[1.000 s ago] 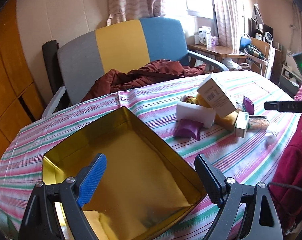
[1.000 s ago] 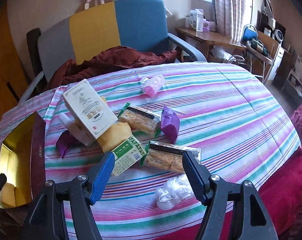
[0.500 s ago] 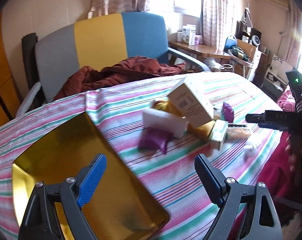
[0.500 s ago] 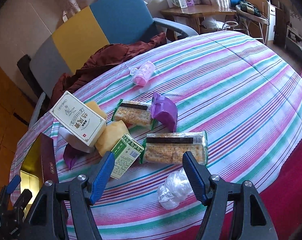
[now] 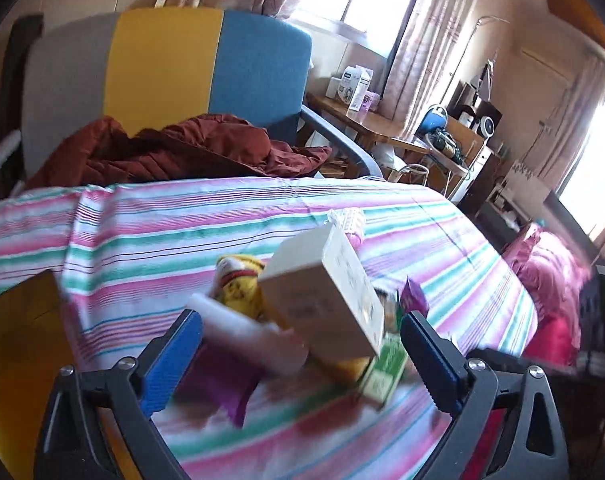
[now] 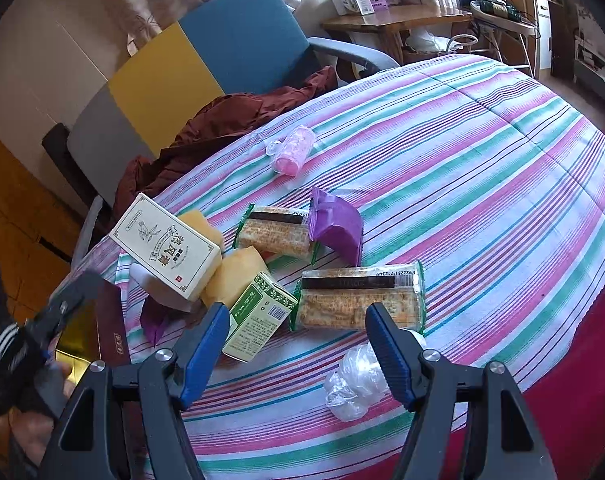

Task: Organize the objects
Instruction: 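Open both tools and move them back to the pile, then grasp the cream box with the left tool while the right tool grasps the green-and-white box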

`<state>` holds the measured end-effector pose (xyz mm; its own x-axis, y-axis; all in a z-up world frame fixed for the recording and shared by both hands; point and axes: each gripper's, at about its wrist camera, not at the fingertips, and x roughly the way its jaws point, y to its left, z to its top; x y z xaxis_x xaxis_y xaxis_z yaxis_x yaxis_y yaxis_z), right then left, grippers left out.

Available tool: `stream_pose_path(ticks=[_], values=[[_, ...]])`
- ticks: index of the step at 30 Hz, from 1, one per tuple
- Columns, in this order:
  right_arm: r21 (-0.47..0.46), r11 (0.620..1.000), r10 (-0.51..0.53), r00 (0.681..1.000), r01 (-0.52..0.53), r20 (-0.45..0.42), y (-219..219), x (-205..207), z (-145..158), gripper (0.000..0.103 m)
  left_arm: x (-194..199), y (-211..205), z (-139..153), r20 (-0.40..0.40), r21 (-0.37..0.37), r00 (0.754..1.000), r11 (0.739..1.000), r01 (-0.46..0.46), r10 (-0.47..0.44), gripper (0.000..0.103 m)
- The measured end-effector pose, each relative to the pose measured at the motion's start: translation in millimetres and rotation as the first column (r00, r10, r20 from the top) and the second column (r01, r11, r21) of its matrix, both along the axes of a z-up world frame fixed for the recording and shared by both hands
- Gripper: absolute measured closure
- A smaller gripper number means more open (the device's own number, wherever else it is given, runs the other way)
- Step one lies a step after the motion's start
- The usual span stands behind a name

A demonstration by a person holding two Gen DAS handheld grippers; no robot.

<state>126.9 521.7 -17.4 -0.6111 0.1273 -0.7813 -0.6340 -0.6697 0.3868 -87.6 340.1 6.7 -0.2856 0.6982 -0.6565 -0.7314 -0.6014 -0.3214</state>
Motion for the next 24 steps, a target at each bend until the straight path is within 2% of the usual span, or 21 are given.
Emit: stream_pose_path(ticks=[5,8,9,10,12,14,18,24], values=[[-0.012,1.000,0.007,1.000,-0.007,-0.006,1,0,-1,0.031,-22,26,-15,0.074,0.019,0.997,1.000,-0.005,0.003,0.001],[-0.016,1.000,0.011,1.000,-0.012,-0.004,1,-2,-1,0.031,-32,35,-25,0.146,0.036,0.989,0.999,-0.024,0.019,0.001],[-0.018,1.000,0.015,1.000,-0.015,-0.005,1,-2,-1,0.031,-32,37,-25,0.147,0.047,0.989,0.999,-0.024,0.017,0.004],[-0.019,1.000,0.015,1.000,-0.015,-0.005,1,-2,-1,0.031,-30,40,-26,0.134,0.053,0.991,0.999,-0.010,0.003,0.011],[-0.019,1.000,0.011,1.000,-0.012,-0.005,1,-2,-1,0.031,-27,48,-29,0.121,0.037,0.992,0.998,0.041,-0.045,0.033],[-0.021,1.000,0.007,1.000,-0.007,-0.009,2,-2,-1,0.031,-22,47,-27,0.111,0.054,0.992,0.997,0.060,-0.065,0.037],[-0.021,1.000,0.004,1.000,-0.004,-0.004,2,-3,-2,0.031,-15,34,-14,0.096,0.071,0.992,0.995,0.071,-0.077,0.051],[-0.027,0.999,0.043,0.999,-0.043,0.016,-1,-8,-5,0.031,8,-9,21,0.021,0.110,0.996,0.990,0.087,-0.089,0.052]])
